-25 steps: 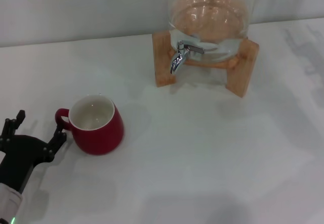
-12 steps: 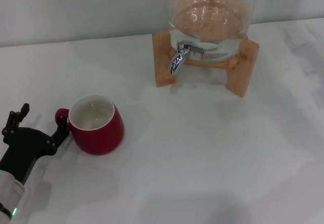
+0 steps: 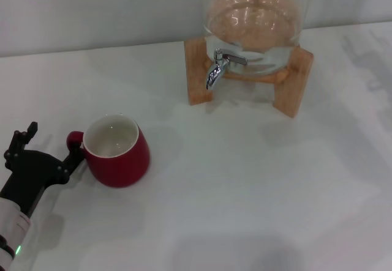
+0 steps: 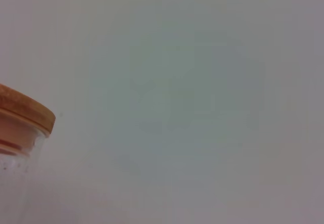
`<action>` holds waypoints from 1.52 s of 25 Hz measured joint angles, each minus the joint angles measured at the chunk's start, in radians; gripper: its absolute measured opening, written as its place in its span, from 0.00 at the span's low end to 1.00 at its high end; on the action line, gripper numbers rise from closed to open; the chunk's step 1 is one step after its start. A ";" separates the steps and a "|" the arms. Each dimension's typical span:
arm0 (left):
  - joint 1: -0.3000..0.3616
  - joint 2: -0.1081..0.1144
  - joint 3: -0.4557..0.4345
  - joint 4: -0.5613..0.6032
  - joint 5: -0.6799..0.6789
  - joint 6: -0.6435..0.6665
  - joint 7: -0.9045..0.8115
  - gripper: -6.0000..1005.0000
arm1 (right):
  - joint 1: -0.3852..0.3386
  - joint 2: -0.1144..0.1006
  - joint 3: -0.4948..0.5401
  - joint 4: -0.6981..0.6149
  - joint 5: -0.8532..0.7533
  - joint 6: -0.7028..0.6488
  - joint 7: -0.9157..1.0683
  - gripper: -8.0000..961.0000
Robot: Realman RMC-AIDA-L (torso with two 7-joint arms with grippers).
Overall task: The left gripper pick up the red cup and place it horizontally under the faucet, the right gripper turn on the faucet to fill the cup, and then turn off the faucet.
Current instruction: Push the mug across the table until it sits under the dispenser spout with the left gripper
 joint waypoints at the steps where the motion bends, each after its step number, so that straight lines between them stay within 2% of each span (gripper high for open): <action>1: 0.000 0.000 -0.001 0.000 0.000 0.000 0.002 0.85 | 0.000 0.000 0.000 0.000 0.000 0.000 0.000 0.68; 9: -0.008 -0.003 -0.008 0.000 -0.008 0.000 0.007 0.82 | 0.006 0.000 0.000 0.004 0.000 0.000 0.000 0.68; 19: -0.010 -0.003 -0.009 0.000 -0.034 0.000 0.007 0.36 | 0.007 0.000 0.000 0.005 0.000 -0.001 0.000 0.68; 22: -0.010 -0.003 -0.009 0.000 -0.034 0.000 0.006 0.13 | 0.008 0.000 0.000 0.005 0.000 0.000 0.001 0.68; 29: -0.012 -0.004 -0.008 0.000 -0.058 0.002 0.005 0.12 | 0.009 0.000 0.000 0.005 0.000 0.000 0.002 0.68; 38: -0.088 -0.003 -0.008 0.032 -0.058 0.005 -0.002 0.11 | 0.010 0.000 -0.008 0.006 0.000 0.000 0.002 0.68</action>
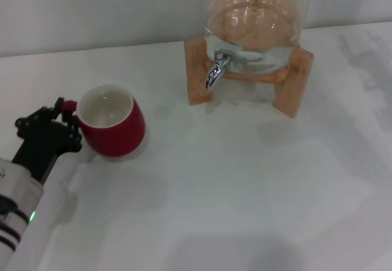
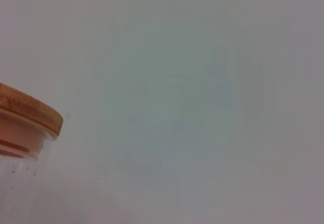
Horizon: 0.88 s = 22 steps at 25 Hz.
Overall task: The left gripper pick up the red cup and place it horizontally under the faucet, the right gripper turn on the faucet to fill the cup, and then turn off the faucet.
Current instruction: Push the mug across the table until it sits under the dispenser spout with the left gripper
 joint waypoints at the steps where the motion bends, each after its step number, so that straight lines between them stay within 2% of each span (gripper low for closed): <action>1: -0.010 0.001 0.000 0.003 0.001 0.004 -0.001 0.11 | 0.000 0.000 0.000 0.000 0.000 0.000 0.000 0.68; 7: -0.065 0.003 0.016 0.013 0.052 0.031 -0.060 0.11 | 0.001 0.001 -0.003 0.002 -0.001 0.011 0.002 0.68; 22: -0.118 0.004 0.014 0.102 0.137 0.179 -0.064 0.11 | -0.001 0.003 -0.028 0.004 -0.009 0.024 0.001 0.68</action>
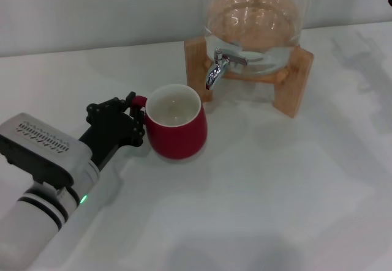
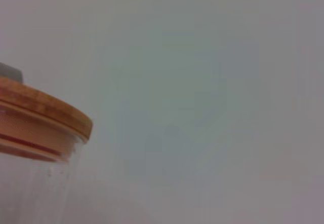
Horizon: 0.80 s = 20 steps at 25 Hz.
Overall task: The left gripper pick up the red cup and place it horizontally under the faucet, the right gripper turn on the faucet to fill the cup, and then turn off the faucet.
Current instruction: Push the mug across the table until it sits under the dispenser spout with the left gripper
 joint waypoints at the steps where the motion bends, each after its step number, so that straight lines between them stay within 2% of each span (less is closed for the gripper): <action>1: 0.000 0.000 0.000 0.000 0.000 0.000 0.000 0.11 | 0.000 0.000 -0.005 0.000 0.000 0.000 0.000 0.68; 20: -0.051 0.000 -0.048 0.034 -0.004 0.142 -0.001 0.11 | -0.005 0.000 -0.043 0.000 0.000 0.011 0.000 0.68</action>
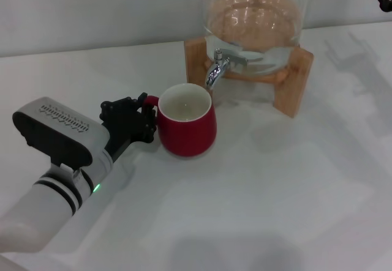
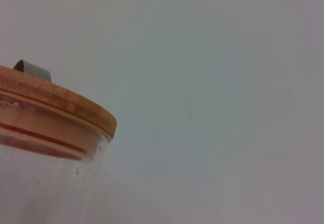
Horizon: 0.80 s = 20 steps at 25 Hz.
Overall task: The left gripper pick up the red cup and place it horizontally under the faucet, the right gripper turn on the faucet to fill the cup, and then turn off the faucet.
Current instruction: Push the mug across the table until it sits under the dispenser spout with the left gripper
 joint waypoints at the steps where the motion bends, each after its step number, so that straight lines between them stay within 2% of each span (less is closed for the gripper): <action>1: -0.004 0.000 -0.002 0.000 0.000 0.003 0.000 0.11 | -0.001 0.000 -0.001 0.000 0.000 0.001 0.000 0.68; 20: -0.096 0.000 0.003 0.017 0.018 0.121 0.000 0.11 | 0.000 0.000 -0.013 0.000 0.000 0.013 0.000 0.68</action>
